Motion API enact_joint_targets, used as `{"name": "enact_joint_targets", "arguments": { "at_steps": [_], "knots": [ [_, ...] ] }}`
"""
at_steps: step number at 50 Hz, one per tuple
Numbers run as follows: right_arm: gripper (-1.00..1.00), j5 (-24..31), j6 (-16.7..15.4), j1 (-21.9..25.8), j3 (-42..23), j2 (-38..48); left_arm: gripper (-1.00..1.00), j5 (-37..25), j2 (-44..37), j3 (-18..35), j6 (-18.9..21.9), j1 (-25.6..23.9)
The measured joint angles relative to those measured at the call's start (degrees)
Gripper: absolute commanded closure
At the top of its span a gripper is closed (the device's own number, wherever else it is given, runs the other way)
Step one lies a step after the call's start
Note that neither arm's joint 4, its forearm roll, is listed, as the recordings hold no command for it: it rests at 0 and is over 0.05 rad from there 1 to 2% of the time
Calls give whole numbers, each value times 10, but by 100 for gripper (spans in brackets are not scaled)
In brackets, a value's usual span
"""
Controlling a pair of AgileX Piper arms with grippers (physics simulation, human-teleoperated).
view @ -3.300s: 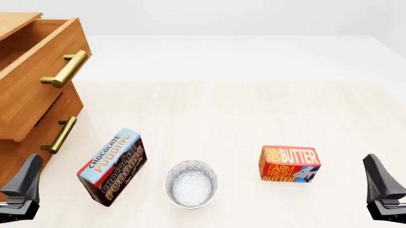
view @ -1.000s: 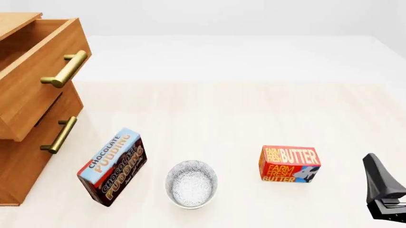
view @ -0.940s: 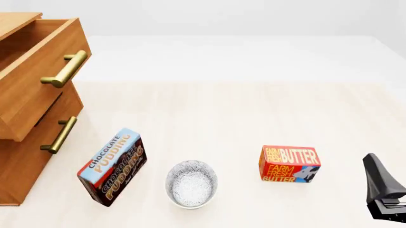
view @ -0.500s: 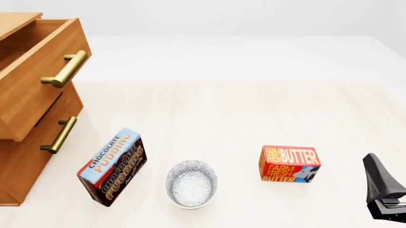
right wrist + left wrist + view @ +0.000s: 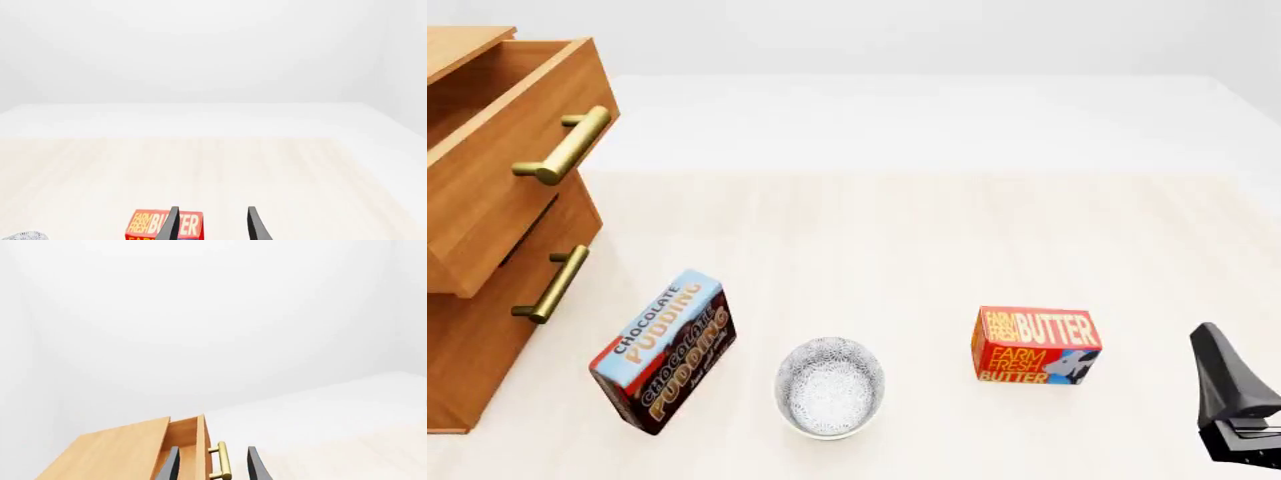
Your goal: Put the bowl in the top drawer of the cabinet.
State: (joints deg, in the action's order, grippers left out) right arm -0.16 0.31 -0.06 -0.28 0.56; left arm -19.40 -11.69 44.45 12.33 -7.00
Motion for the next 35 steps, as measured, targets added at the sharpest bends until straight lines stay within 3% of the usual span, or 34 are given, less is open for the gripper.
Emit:
{"name": "enact_joint_targets", "arguments": {
  "at_steps": [35],
  "knots": [
    [-100,0,0,0,0,0,-100,11,-63,36,-16,17]
  ]
}}
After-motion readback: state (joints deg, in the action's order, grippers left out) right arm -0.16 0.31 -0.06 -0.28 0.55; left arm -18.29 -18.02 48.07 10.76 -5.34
